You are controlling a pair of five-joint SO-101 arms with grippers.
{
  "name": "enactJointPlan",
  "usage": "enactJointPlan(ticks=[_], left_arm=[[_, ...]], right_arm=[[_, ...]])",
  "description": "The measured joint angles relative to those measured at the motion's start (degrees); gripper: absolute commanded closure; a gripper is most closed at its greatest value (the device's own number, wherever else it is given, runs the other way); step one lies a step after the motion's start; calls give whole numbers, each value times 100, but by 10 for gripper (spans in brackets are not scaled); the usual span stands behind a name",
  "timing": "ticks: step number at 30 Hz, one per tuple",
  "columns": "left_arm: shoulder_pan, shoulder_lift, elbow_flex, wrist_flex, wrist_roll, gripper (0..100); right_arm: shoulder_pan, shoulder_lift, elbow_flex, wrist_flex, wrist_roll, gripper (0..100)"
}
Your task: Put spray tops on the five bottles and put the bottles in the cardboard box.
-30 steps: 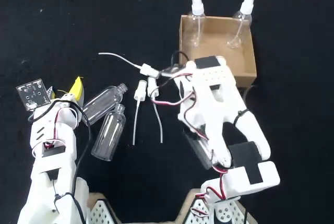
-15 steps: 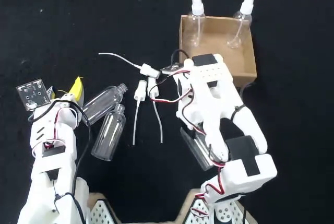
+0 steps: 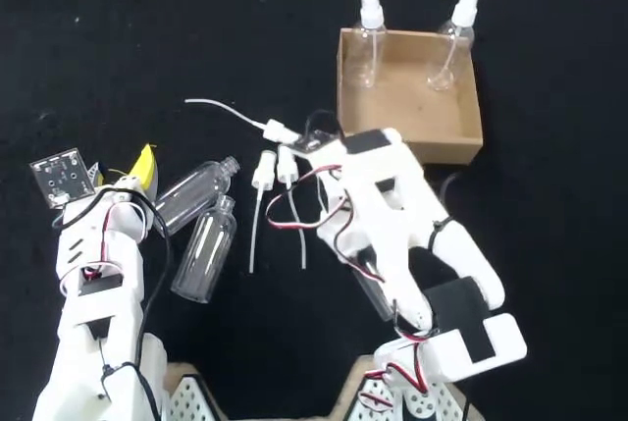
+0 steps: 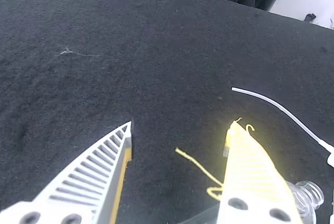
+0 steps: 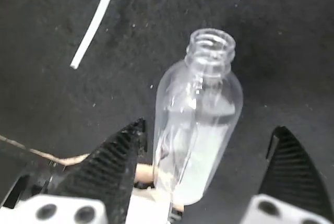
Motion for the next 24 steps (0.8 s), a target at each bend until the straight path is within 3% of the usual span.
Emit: enactJointPlan(ticks=[24], left_arm=[[0, 0, 0, 0, 0, 722]], right_arm=[[0, 536, -387, -141, -193, 649]])
